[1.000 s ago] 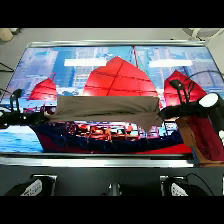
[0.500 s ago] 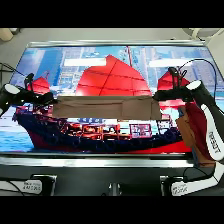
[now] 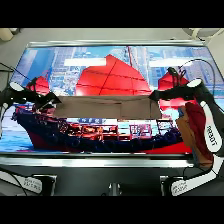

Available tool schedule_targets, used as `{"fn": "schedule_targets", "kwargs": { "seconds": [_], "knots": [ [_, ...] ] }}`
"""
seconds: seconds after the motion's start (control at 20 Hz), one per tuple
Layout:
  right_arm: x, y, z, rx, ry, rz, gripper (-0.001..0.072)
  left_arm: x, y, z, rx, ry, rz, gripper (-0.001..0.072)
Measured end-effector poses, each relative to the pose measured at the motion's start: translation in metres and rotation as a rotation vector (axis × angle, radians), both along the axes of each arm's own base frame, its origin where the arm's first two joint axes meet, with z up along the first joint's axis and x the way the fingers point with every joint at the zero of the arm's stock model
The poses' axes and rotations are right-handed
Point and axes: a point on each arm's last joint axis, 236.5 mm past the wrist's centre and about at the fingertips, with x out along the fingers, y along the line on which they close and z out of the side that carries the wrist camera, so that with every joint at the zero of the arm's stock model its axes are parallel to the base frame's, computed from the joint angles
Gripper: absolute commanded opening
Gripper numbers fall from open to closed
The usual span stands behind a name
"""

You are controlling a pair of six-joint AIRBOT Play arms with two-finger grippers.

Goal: Fold the shirts.

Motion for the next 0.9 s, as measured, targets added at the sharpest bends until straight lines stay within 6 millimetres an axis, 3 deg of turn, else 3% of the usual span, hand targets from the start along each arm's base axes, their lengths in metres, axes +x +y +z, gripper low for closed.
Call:
{"fn": "schedule_targets", "kwargs": {
  "seconds": [0.2, 0.3, 0.55, 0.8, 0.85, 0.9],
  "knots": [
    [-0.034, -0.044, -0.007, -0.002, 0.129, 0.014, 0.0717, 0.004, 0.022, 0.049, 0.014, -0.065, 0.018, 0.0614],
    [-0.050, -0.050, -0.018, 0.034, 0.213, 0.019, 0.0717, 0.006, 0.025, 0.075, 0.032, -0.119, 0.016, 0.0614],
    [-0.060, -0.037, -0.038, 0.198, 0.328, 0.000, 0.0718, 0.002, 0.009, 0.130, 0.067, -0.236, -0.039, 0.0615],
    [-0.058, -0.003, -0.046, 0.279, 0.370, 0.024, 0.0710, -0.002, -0.028, 0.153, 0.072, -0.289, -0.123, 0.0615],
    [-0.056, 0.006, -0.047, 0.280, 0.371, 0.032, 0.0658, -0.003, -0.038, 0.155, 0.070, -0.294, -0.143, 0.0615],
    [-0.055, 0.014, -0.049, 0.280, 0.368, 0.040, 0.0416, -0.004, -0.048, 0.156, 0.068, -0.299, -0.164, 0.0614]
  ]
}}
